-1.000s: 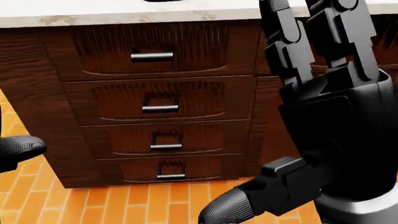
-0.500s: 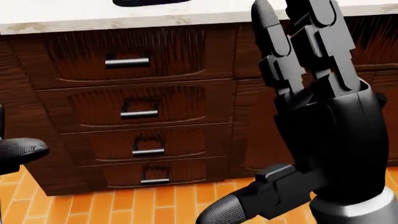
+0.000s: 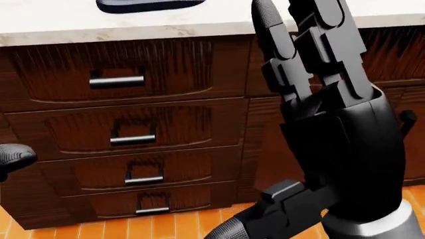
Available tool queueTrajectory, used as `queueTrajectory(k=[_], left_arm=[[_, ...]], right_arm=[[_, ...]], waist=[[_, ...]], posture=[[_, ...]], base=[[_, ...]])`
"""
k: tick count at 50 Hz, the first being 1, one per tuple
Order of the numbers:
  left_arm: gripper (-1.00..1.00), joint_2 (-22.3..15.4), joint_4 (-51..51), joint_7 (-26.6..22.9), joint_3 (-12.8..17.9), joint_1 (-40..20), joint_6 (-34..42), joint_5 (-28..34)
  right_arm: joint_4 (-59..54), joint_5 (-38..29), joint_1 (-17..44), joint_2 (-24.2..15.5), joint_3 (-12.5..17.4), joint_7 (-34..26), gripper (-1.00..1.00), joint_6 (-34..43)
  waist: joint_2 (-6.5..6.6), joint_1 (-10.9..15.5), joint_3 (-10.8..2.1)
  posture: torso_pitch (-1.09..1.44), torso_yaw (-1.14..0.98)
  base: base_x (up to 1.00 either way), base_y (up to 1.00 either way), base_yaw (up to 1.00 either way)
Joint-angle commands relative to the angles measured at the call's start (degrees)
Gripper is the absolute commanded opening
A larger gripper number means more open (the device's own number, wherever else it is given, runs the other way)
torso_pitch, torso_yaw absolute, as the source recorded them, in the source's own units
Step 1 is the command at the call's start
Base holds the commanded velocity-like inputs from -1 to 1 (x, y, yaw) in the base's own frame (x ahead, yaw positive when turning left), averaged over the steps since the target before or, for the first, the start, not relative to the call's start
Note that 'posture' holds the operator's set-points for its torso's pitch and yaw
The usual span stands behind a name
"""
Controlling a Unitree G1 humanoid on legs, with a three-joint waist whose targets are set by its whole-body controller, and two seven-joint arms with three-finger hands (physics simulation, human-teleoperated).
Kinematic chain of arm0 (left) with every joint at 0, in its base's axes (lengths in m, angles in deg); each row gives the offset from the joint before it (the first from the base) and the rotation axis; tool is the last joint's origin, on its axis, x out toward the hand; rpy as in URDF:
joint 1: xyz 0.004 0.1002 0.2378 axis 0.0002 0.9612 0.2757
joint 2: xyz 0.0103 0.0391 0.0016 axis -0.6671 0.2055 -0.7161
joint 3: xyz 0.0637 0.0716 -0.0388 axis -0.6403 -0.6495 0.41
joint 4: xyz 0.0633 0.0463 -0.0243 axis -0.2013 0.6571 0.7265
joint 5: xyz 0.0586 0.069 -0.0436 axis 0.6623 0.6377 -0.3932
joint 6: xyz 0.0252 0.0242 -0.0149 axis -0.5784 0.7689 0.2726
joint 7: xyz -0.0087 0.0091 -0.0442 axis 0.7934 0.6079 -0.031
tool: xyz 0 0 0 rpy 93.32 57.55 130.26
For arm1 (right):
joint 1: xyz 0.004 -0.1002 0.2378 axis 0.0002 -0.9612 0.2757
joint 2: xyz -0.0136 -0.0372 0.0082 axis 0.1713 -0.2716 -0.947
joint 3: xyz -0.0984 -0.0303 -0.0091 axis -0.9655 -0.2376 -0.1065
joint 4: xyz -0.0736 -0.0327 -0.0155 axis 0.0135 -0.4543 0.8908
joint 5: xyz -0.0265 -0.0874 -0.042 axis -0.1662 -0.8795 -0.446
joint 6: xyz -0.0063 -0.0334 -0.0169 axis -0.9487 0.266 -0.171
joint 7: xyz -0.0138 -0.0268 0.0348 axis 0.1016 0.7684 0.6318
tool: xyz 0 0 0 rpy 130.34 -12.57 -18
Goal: Open the stand mixer head.
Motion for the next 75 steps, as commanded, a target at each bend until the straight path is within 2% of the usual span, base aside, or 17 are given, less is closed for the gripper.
queueTrajectory(k=[1, 2, 5, 7, 13, 15, 24, 26, 32, 33, 35, 43, 45, 58, 60, 64, 75], left_arm=[[1.0, -0.1, -1.31, -0.49, -0.38, -0.73, -0.37, -0.02], [1.0, -0.11, -1.24, -0.48, -0.34, -0.78, -0.4, -0.01], [1.0, -0.11, -1.09, -0.56, -0.35, -0.77, -0.48, 0.03], [1.0, -0.11, -1.07, -0.63, -0.31, -0.71, -0.55, 0.03], [1.0, -0.21, -1.1, -0.62, -0.14, -0.71, -0.53, -0.18], [1.0, -0.25, -1.16, -0.54, -0.04, -0.68, -0.52, -0.25], [1.0, -0.23, -0.7, -0.63, -0.27, -1.02, -0.72, 0.07], [1.0, -0.27, -0.71, -0.58, -0.22, -1.09, -0.7, 0.04], [1.0, -0.48, -0.73, -0.48, -0.03, -1.38, -0.56, -0.18], [1.0, -0.5, -0.72, -0.46, 0.01, -1.38, -0.57, -0.23], [1.0, -0.53, -0.73, -0.43, 0.04, -1.39, -0.6, -0.26], [1.0, -0.64, -0.99, -0.37, 0.27, -1.18, -0.56, -0.57], [1.0, -0.6, -0.82, -0.46, 0.29, -1.09, -0.7, -0.51], [1.0, -0.57, -0.73, -0.57, 0.39, -0.84, -0.92, -0.57], [1.0, -0.59, -0.75, -0.52, 0.45, -0.82, -0.92, -0.63], [1.0, -0.62, -0.85, -0.48, 0.48, -0.81, -0.92, -0.67], [1.0, -0.72, -1.02, -0.49, 0.74, -0.61, -0.94, -0.89]], right_arm=[[1.92, 1.84, 0.67, -0.1, 0.95, 0.23, 1.0, -0.97], [1.88, 2.05, 0.78, -0.21, 1.06, 0.43, 1.0, -0.72], [0.79, -0.16, 0.69, -0.61, 0.5, 0.76, 1.0, -1.51], [0.73, -0.59, 0.52, -0.49, 0.27, 0.58, 1.0, -1.44], [2.03, 1.99, 0.1, -0.1, 0.48, -0.23, 1.0, -0.7], [1.89, 1.78, 0.31, -0.33, 0.46, -0.07, 1.0, -0.65], [1.96, 2.62, 0.62, -0.01, 0.9, -0.33, 1.0, -0.59], [1.66, 1.96, 0.72, -0.38, 0.73, 0.09, 1.0, -0.63], [1.76, 1.27, 0.75, -0.26, 0.21, -0.53, 1.0, -0.11], [2.03, 2.4, 0.78, -0.02, 0.56, -0.58, 1.0, -0.35], [1.91, 1.72, 0.86, -0.34, 0.31, -0.32, 1.0, -0.41], [2.87, 2.83, 0.65, 0.16, 0.34, -0.34, 1.0, 0.04], [2.74, 2.73, 0.74, -0.08, 0.27, -0.12, 1.0, -0.21], [3.26, 4.01, 0.45, 0.29, -0.16, -0.27, 1.0, 0.36], [3.41, 4.33, 0.14, 0.0, -0.52, -0.41, 1.0, 0.29], [2.5, 1.75, 0.28, -0.12, -0.87, -0.2, 1.0, -0.56], [2.74, 1.84, -0.02, 0.06, -1.02, -0.54, 1.0, -0.36]], waist=[[-0.75, 0.05, -3.19], [2.43, -0.33, 2.72], [2.44, -1.29, 3.89], [1.59, -1.42, -0.74], [3.44, -1.07, -3.38], [2.88, -0.87, 2.89], [1.2, 0.06, -3.0], [1.28, -0.4, 3.58], [4.17, -1.18, -0.57], [5.0, -0.8, -4.23], [4.08, 0.01, 2.83], [-0.42, 0.06, -2.56], [1.64, -0.7, 3.48], [2.77, -0.74, -3.7], [2.19, -0.51, 2.87], [2.47, -0.21, -1.57], [1.55, -0.42, -2.09]], posture=[[0.0, 0.0], [0.0, 0.0], [0.0, 0.0], [0.0, 0.0], [0.0, 0.0], [0.0, 0.0], [0.0, 0.0], [0.0, 0.0], [0.0, 0.0], [0.0, 0.0], [0.0, 0.0], [0.0, 0.0], [0.0, 0.0], [0.0, 0.0], [0.0, 0.0], [0.0, 0.0], [0.0, 0.0]], base=[[1.0, 0.0, 0.0], [1.0, 0.0, 0.0], [0.66, 0.0, 0.0], [0.0, 0.0, 0.0], [0.07, 0.0, 0.0], [1.0, 0.0, 0.0], [0.32, 0.0, 0.0], [1.0, 0.0, 0.0], [0.14, 0.0, 0.0], [0.34, 0.0, 0.0], [1.0, 0.0, 0.0], [0.15, 0.0, 0.0], [1.0, 0.0, 0.0], [0.11, 0.0, 0.0], [0.97, 0.0, 0.0], [0.28, 0.0, 0.0], [0.0, 0.0, 0.0]])
